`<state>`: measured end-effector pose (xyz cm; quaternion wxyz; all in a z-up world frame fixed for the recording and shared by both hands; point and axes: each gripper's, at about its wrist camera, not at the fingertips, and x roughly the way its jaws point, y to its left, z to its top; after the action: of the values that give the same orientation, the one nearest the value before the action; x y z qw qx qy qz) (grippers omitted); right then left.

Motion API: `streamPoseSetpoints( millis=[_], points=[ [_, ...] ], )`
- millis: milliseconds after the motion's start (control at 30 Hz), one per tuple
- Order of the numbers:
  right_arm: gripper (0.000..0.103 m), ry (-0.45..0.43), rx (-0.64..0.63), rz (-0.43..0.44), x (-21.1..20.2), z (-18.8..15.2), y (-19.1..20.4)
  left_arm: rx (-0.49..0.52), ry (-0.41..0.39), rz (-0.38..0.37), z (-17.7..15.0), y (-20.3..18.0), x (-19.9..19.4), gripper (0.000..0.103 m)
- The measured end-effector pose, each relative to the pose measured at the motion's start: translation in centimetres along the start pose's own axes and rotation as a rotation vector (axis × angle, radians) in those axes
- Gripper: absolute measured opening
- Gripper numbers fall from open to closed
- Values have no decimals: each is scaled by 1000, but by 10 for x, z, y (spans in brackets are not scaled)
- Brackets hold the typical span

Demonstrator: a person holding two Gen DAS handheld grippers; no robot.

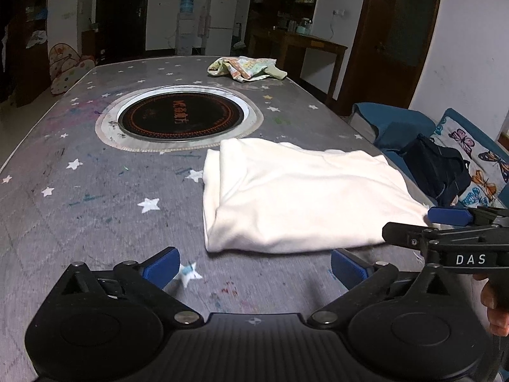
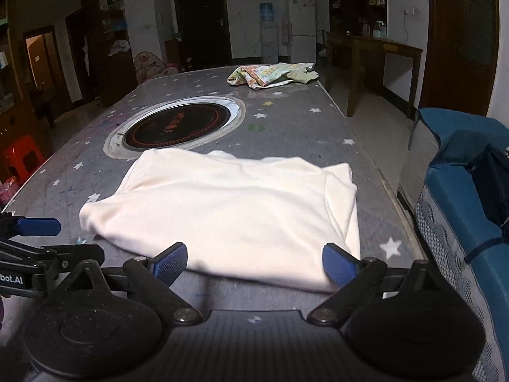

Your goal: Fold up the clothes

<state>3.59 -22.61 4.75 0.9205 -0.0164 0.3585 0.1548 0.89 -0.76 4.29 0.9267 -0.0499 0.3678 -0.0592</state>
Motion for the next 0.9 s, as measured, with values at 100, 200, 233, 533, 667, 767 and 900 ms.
streamPoseSetpoints(
  millis=[100,200,233,533,667,767,900],
  points=[
    [95,-1,-1,-3,-3,-4,2,14,0,7,-3,-2,-2,103],
    [99,1,2,-5,-6,-5,2,21,4,14,-5,-3,-2,103],
    [99,3,0,-7,-7,-6,3,21,6,15,-5,-3,-2,103],
    [103,33,4,-24,-9,-16,8,27,26,34,-11,-3,-2,103],
    [103,50,3,-35,-10,-20,10,28,29,48,-13,-3,-2,103],
    [103,61,8,-43,-10,-22,10,31,35,54,-15,-3,-1,103],
    [103,72,15,-46,-11,-25,10,30,38,58,-17,-3,-2,103]
  ],
)
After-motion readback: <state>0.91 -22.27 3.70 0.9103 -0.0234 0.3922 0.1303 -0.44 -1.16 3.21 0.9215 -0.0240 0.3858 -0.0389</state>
